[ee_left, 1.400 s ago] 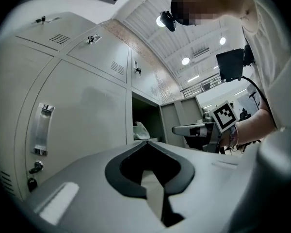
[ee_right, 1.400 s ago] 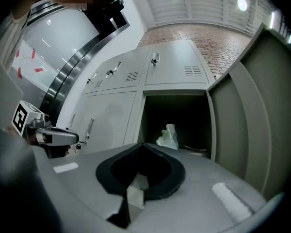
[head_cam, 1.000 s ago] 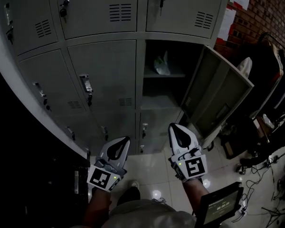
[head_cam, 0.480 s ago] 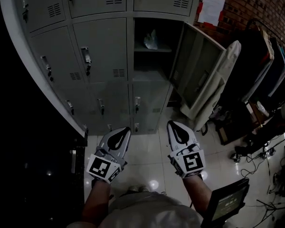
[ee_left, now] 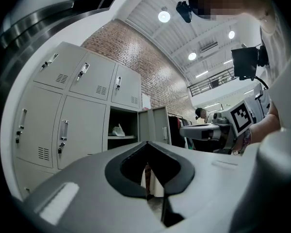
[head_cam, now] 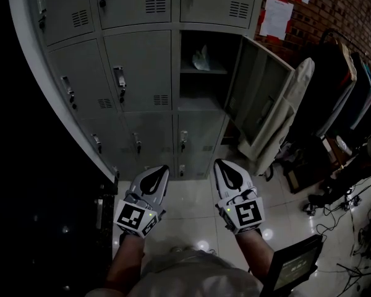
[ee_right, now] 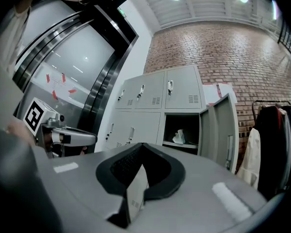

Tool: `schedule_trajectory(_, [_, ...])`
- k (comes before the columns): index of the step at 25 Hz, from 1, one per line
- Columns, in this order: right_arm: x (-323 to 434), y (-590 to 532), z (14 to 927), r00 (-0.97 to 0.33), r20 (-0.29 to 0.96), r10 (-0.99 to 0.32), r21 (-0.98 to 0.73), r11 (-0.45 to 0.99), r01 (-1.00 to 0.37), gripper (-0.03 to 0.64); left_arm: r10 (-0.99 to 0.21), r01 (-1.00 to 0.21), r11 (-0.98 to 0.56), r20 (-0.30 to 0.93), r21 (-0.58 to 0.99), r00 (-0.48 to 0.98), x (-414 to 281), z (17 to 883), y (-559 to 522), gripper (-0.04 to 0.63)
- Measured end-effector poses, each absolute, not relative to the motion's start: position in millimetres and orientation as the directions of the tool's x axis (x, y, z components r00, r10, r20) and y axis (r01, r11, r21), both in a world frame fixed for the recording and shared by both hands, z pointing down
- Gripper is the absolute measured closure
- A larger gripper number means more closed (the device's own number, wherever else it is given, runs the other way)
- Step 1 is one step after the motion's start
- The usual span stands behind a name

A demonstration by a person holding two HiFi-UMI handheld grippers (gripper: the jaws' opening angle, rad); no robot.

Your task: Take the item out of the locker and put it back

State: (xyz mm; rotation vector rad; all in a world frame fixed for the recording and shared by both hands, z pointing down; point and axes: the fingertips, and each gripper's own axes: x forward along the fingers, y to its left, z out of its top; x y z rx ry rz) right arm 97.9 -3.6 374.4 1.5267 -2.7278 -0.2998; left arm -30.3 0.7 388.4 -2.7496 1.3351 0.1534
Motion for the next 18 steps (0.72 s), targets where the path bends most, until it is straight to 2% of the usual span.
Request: schedule_trajectory(18, [89.0, -24.3, 371.2, -0.555, -0.082, -0.828, 0.186, 0.535, -0.824, 0.617, -0.765, -0.777, -0.628, -0.143, -0.052, 0.628, -24.5, 380.6, -17.1, 0.595])
